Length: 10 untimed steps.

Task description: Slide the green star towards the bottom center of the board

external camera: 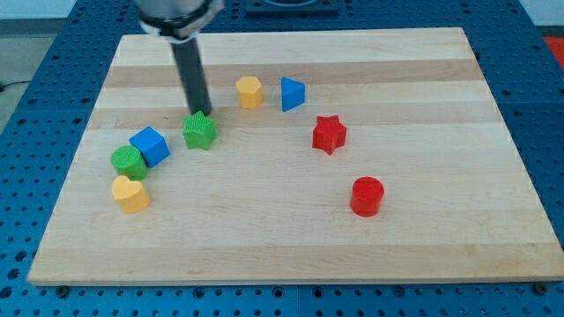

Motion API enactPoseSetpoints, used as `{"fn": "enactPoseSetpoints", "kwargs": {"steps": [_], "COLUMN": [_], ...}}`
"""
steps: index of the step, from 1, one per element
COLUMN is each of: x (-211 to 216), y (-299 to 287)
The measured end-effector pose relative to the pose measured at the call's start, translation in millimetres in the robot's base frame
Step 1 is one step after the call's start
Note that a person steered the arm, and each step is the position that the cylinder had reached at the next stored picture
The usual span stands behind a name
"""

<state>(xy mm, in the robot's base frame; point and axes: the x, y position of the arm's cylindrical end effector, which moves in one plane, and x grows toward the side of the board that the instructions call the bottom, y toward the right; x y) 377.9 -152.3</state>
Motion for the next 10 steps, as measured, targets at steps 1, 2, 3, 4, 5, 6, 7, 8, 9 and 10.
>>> {"fn": "enactPoseSetpoints", "kwargs": {"steps": [1, 2, 3, 4, 5, 6, 7, 8, 9, 10], "x": [24.2, 53.9, 87.0, 120.3, 146.4, 153.1, 149.2, 149.2, 149.2, 149.2], "y": [1.5, 39.6, 46.0, 49.5, 63.2, 68.4, 64.7, 66.8, 73.2, 74.1]}}
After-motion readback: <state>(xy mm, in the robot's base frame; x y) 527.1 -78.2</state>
